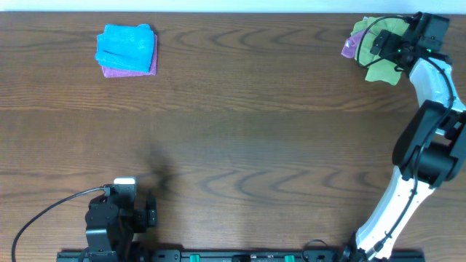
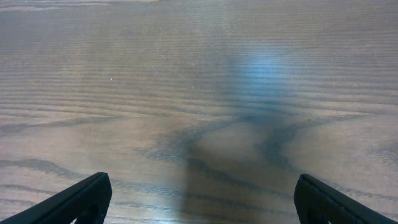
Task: Fold the cloth
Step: 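Reach the right gripper to the green cloth and grasp it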
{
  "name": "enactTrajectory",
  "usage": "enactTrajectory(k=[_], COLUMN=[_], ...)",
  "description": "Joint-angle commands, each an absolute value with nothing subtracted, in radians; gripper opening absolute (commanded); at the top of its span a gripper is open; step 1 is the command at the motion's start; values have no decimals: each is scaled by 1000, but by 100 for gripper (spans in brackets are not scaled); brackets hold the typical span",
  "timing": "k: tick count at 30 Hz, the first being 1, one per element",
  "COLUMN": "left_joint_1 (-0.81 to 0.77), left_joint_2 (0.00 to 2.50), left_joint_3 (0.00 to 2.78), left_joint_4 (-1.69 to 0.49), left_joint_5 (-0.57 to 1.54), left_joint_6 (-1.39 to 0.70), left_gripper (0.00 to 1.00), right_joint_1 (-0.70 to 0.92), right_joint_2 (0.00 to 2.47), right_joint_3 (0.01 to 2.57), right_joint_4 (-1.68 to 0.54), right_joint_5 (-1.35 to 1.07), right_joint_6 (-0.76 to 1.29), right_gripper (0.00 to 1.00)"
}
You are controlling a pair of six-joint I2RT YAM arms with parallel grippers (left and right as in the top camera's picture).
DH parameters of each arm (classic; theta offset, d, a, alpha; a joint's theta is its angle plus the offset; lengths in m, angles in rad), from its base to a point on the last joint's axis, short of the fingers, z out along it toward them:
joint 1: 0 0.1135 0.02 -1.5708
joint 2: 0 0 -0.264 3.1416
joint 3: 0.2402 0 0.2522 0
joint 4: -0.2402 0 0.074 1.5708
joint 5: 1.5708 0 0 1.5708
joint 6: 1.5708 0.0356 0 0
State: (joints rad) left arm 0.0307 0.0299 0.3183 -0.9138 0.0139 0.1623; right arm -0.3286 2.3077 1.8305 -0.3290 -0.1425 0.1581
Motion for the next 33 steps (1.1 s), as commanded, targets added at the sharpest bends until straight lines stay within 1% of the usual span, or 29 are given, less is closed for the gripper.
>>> enactTrajectory(k=[1,3,11,12,14,16,17,19,20,22,27,33], left_joint_1=[27,27,27,27,27,27,27,27,27,27,27,27], left_joint_2=[23,23,23,23,23,23,23,23,23,23,23,23], left_joint_3=[315,315,315,315,315,315,315,315,315,315,315,315], left_joint_4=[-920,-920,-920,-920,-920,-920,-920,-920,-920,-920,-920,-920], left_joint_5=[-3,-3,-3,-3,-4,-3,-4,-3,-3,-4,-4,-3], left_joint_6=[180,180,180,180,180,180,180,179,180,180,180,180], left_gripper=[95,95,95,95,95,95,95,95,95,95,95,95], right_joint_1=[-325,-323,-321,-321,-320,-320,-320,-320,-321,-320,-319,-319], right_joint_2=[2339,2343,2366,2369,2374,2374,2373,2373,2373,2373,2340,2180], right_joint_3=[1835,1835,1835,1835,1835,1835,1835,1835,1835,1835,1835,1835], right_joint_4=[-322,-321,-311,-311,-314,-318,-318,-317,-320,-335,-372,-410], right_joint_5=[-140,-139,-139,-139,-139,-138,-138,-138,-138,-138,-138,-138], right_joint_6=[195,194,194,194,194,194,192,185,186,185,173,102], right_gripper=[92,90,90,87,76,62,47,28,15,1,1,1])
